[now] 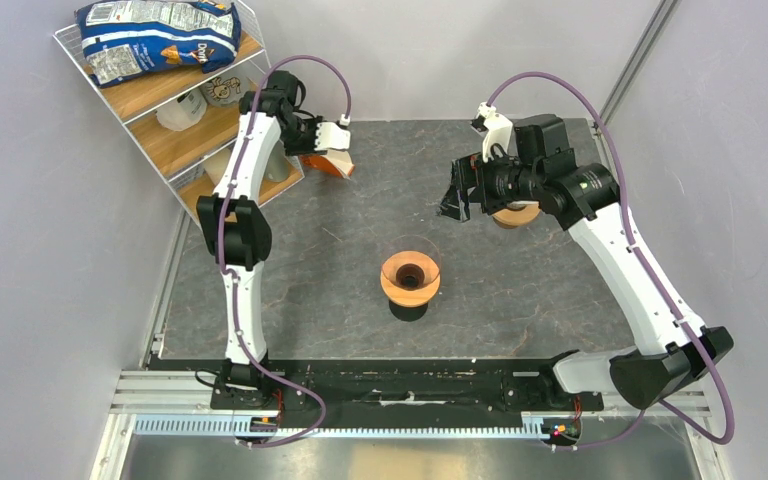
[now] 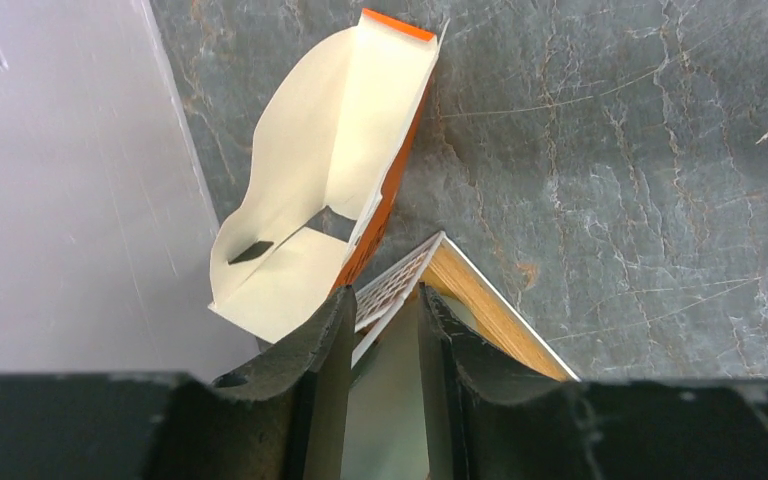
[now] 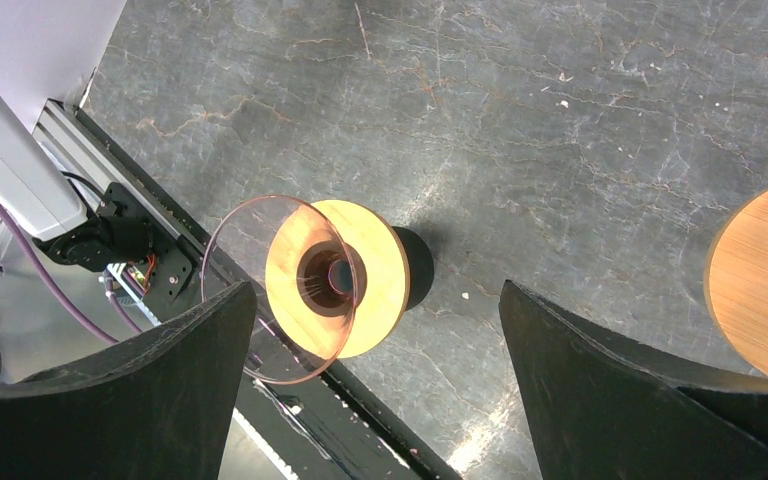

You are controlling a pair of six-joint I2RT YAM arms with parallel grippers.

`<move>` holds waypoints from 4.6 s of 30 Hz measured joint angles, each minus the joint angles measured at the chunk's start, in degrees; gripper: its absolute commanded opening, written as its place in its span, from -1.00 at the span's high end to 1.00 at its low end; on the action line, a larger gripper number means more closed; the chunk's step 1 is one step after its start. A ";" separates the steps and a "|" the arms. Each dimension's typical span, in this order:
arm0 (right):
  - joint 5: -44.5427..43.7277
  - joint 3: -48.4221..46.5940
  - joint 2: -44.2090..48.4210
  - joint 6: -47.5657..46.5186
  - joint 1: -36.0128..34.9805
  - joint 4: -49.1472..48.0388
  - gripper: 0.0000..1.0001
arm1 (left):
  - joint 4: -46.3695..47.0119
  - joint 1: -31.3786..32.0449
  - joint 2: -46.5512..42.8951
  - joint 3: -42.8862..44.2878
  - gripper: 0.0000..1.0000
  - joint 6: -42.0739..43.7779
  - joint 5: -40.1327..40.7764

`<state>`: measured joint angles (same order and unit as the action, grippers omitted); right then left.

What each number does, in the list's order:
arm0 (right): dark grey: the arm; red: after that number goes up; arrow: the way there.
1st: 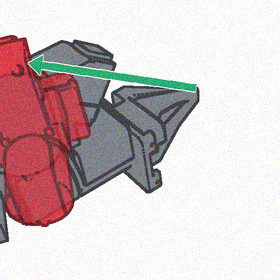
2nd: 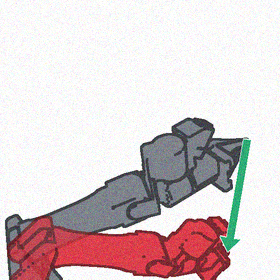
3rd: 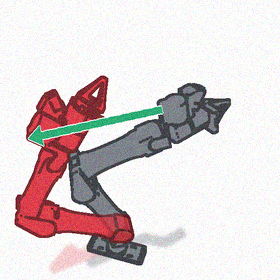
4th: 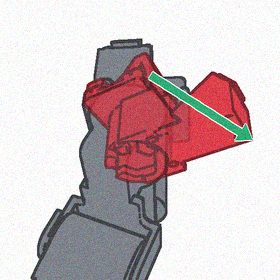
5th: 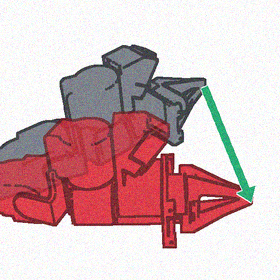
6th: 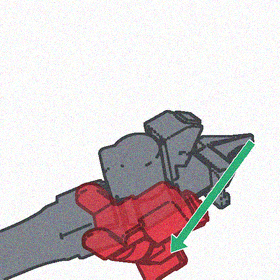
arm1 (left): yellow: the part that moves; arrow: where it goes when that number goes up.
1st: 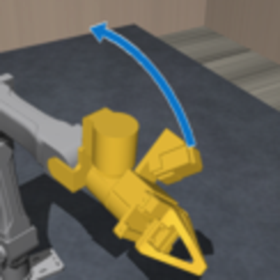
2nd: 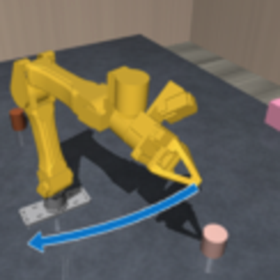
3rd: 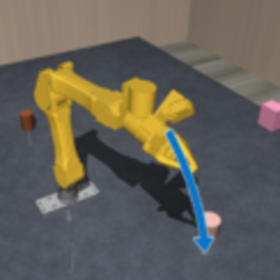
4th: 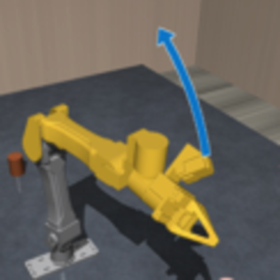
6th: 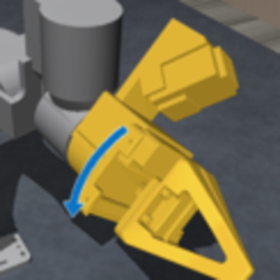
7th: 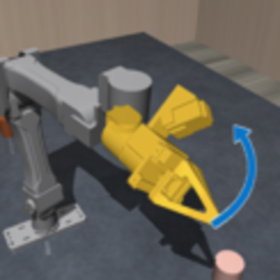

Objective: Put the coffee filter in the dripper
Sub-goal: Pick up the coffee filter from the coffee filter holder, then adjust the coffee filter.

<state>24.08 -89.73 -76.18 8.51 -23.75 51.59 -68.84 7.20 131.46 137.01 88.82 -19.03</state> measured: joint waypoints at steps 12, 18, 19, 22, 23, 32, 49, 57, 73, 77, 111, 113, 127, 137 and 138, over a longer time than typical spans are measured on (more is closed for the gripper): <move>0.48 -0.20 -0.70 0.00 0.39 0.39 -0.99 | 0.15 0.00 2.38 0.09 0.34 5.62 -4.02; 0.63 -0.20 -0.70 0.28 0.81 0.42 -0.99 | 0.52 -0.02 4.42 0.09 0.35 7.28 -3.91; 0.63 -0.20 -0.70 0.37 0.90 0.42 -0.98 | 0.66 -0.04 4.59 0.09 0.35 7.30 -3.93; 0.79 -0.20 -0.70 0.46 1.09 0.42 -0.98 | 1.70 -0.07 4.79 0.09 0.35 7.30 -3.93; 0.92 -0.20 -0.70 0.46 1.11 0.42 -0.99 | 1.92 -0.07 4.79 0.09 0.35 7.32 -3.91; 1.55 -0.20 -0.70 0.61 1.11 0.42 -0.98 | 3.82 -0.07 4.92 0.09 0.38 7.32 -3.58; 1.53 -0.37 -1.77 0.90 1.49 0.42 -0.98 | 4.24 -0.11 7.06 0.44 0.61 8.92 -3.08; 1.75 -0.37 -1.79 1.05 1.49 0.39 -0.99 | 4.28 -0.11 7.06 1.44 0.96 8.96 -3.63; 2.14 -0.50 -2.38 1.51 1.49 -0.92 -0.99 | 4.66 -0.07 1.95 1.20 0.96 9.57 -8.68; 2.14 -1.38 -2.40 1.31 1.49 -2.36 -0.99 | 4.79 -0.07 -5.90 -0.37 0.96 10.71 -13.31; 32.96 -6.91 -3.78 -6.01 0.72 -13.94 -0.98 | -0.85 16.37 -61.94 -46.18 0.96 28.98 -49.11; 35.52 -6.19 -3.78 -3.76 -0.55 -15.45 -0.98 | 0.81 18.01 -63.56 -47.80 0.95 29.05 -50.47; 47.21 -0.31 -3.48 1.09 -6.86 -17.07 -0.98 | 6.05 26.01 -66.53 -50.05 0.96 29.14 -53.57; 50.62 2.38 -3.50 -0.11 -9.92 -15.52 -0.09 | 8.57 26.16 -66.53 -51.25 0.95 29.14 -53.27; 50.69 2.38 -3.50 -0.63 -10.05 -15.52 0.08 | 8.94 26.16 -66.53 -51.39 0.96 29.11 -53.11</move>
<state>74.76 -87.35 -79.68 7.88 -33.80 36.07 -59.90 33.36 64.93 85.62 117.93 -72.14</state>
